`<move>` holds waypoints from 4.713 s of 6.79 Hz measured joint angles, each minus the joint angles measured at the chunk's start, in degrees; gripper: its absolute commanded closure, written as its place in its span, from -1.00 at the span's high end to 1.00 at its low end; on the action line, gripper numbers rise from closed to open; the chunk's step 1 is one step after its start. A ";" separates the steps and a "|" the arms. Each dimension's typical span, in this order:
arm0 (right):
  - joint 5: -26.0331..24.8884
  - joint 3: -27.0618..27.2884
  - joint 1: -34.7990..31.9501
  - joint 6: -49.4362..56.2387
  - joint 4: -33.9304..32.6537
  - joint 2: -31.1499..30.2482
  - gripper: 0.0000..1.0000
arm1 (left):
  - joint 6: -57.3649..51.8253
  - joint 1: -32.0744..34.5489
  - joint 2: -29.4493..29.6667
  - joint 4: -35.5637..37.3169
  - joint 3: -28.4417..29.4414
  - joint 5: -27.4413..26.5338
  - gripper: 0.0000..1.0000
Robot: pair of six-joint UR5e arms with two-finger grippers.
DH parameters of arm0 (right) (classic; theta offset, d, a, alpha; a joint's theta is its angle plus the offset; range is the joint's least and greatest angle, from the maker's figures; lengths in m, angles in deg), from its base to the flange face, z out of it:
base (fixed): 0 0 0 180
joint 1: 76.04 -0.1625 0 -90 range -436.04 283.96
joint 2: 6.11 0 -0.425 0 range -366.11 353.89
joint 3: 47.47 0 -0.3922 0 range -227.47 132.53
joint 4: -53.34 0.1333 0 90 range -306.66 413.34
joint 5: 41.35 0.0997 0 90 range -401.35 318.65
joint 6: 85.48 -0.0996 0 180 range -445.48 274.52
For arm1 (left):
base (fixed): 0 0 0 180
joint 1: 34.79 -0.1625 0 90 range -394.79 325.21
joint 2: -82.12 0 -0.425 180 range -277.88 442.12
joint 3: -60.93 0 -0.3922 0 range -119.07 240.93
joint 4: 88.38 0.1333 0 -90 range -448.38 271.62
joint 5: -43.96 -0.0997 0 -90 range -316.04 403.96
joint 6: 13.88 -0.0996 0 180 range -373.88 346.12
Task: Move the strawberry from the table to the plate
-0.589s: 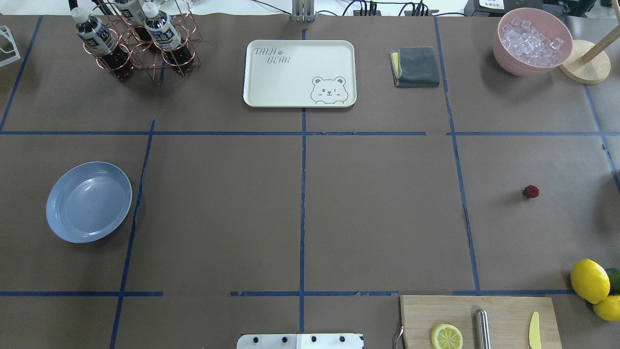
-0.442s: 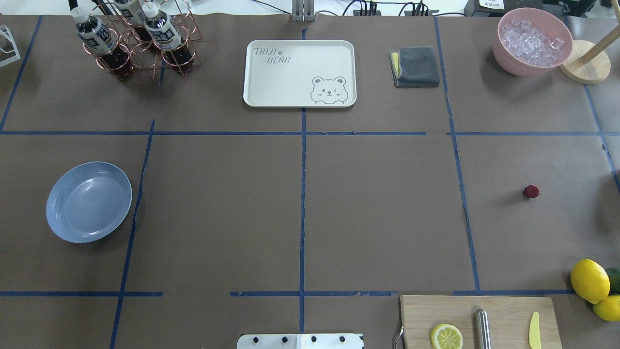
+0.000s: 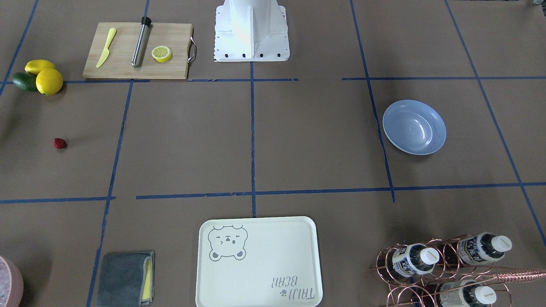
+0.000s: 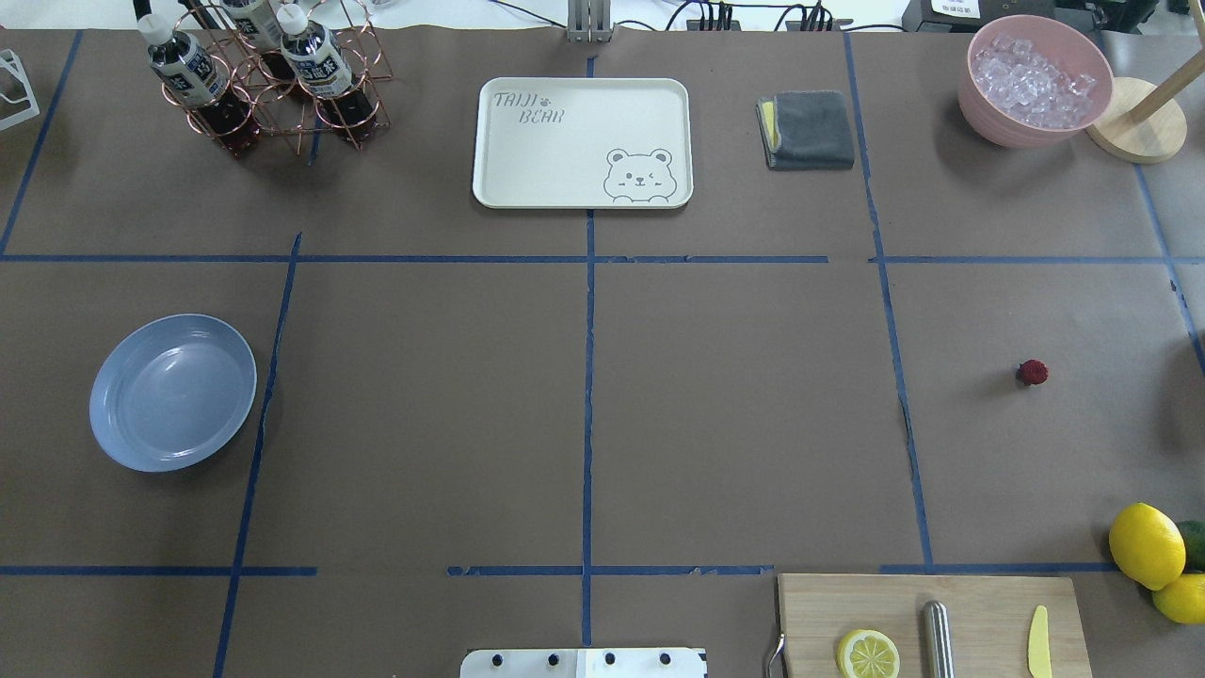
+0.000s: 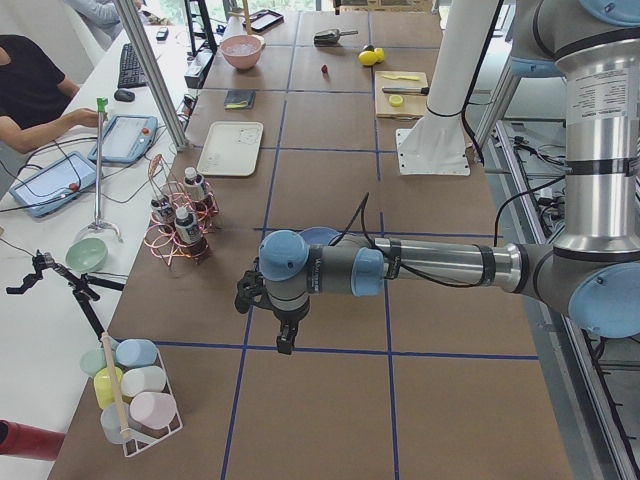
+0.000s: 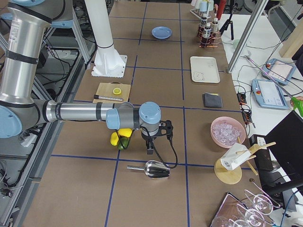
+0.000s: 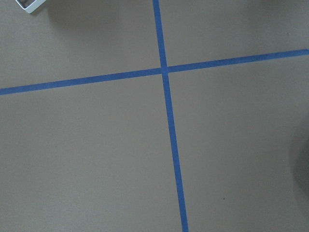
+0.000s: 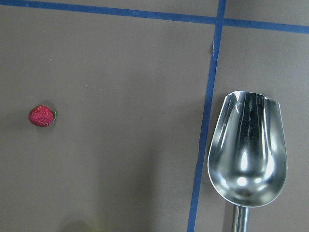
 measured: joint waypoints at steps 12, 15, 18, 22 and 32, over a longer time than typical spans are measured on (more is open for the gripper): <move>-1.46 -0.02 0.11 -0.15 0.00 -0.41 1.00 | 3.49 -8.42 -0.66 -13.67 1.41 13.11 1.00; -1.48 -0.04 0.17 -0.17 0.08 -0.55 1.00 | 31.29 -22.88 -0.55 -35.86 5.93 7.45 0.96; -1.18 0.02 0.18 -0.17 0.08 -0.56 1.00 | 47.43 -33.49 0.07 -49.45 10.40 -0.59 0.64; -1.15 0.00 0.18 -0.17 0.01 -0.55 1.00 | 48.55 -35.65 0.42 -50.40 11.50 -2.16 0.08; 1.27 2.35 0.33 0.57 0.70 -0.38 1.00 | 82.76 -42.09 16.58 -50.25 5.65 -0.28 -1.00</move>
